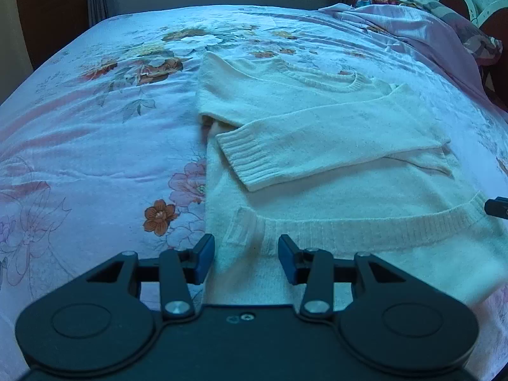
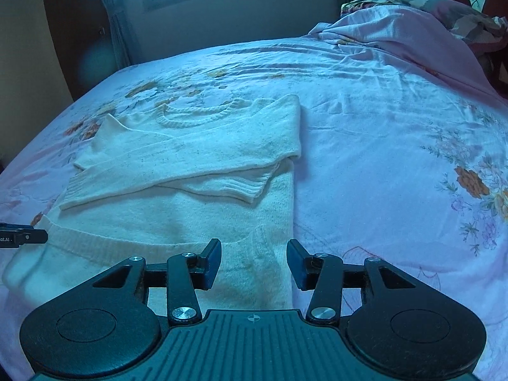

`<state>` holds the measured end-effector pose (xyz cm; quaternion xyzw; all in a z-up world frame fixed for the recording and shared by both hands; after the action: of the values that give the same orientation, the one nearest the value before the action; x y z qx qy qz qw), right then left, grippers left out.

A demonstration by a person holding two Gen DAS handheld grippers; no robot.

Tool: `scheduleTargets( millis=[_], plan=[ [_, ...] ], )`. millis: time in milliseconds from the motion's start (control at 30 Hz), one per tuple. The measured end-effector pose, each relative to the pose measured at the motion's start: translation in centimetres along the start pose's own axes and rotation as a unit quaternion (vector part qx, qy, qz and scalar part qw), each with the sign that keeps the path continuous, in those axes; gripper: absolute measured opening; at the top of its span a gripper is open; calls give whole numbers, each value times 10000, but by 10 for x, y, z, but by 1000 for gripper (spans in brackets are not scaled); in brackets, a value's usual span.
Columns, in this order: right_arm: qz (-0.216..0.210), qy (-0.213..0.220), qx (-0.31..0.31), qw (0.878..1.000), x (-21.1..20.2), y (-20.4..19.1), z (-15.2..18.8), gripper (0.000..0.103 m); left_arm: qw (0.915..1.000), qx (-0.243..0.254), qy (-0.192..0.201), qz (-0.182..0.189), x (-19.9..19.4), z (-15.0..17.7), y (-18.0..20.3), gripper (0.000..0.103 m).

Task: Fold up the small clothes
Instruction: 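Grasp the hem edge with both grippers while lifting it toward the collar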

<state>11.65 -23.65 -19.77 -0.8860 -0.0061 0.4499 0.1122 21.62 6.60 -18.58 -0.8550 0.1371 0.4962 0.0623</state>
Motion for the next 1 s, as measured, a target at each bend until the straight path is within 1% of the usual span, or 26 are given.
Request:
scheduleTargets(
  millis=[33,67,100,133,167,200,233,267,300,367,400,433,533,667,833,933,1000],
  plan=[
    [-11,-121,-32,9999,8,1,0,46,10000,21,-33,-6,3,0,0,41],
    [-47,-204,-77,9998,13,0,1,46,10000,27,-52,8,6,0,1,38],
    [-78,-266,-140,9995,17,-1,3,42,10000,20,-54,43,7,1,1,33],
    [-107,-328,-214,9992,21,-3,6,33,10000,3,-7,67,6,2,1,29],
    [-109,-384,-275,9988,23,-5,9,13,10000,1,31,68,5,3,0,15],
    [-76,-390,-338,9986,23,-7,12,12,10000,-4,52,69,3,4,0,10],
    [-71,-330,-361,9988,23,-7,14,12,9999,-11,83,77,2,5,-1,10],
    [-124,-309,-308,9990,23,-6,15,12,9999,-8,101,96,1,5,-1,6],
    [-172,-305,-222,9991,23,-5,15,12,9999,-11,114,112,0,4,-1,5],
    [-306,-298,-69,9991,23,-2,13,12,9998,-43,113,150,1,3,-1,5],
    [-324,-379,-72,9987,26,-1,13,12,9999,-25,35,113,5,3,-2,10],
    [-357,-441,-99,9983,29,-1,14,12,10000,12,-36,80,9,4,-2,10],
    [-386,-529,-169,9977,31,-1,13,12,9999,56,-93,18,12,3,0,12],
    [-323,-652,-411,9965,34,-4,13,12,9998,134,-104,-89,13,3,4,12],
    [-220,-927,-710,9929,47,-8,14,13,9994,269,-112,-210,14,4,8,11],
    [-233,-1147,-700,9907,52,-7,10,14,9993,191,-148,-268,15,3,8,14],
    [-269,-1204,-724,9897,53,-6,10,14,9990,218,-165,-363,15,2,9,19]
  ],
)
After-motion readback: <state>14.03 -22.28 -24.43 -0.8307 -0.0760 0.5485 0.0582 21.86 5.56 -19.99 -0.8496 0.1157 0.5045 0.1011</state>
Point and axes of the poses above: each gripper's, at about its wrist camera, not at the fingertips, and x roughly the way its jaws point, y to its right, z to its underside, the point moved 7 cm from there along x, roughly the way its jaws point, and after that the axes turned 7 degrees about -y, right-handed, at the moved point
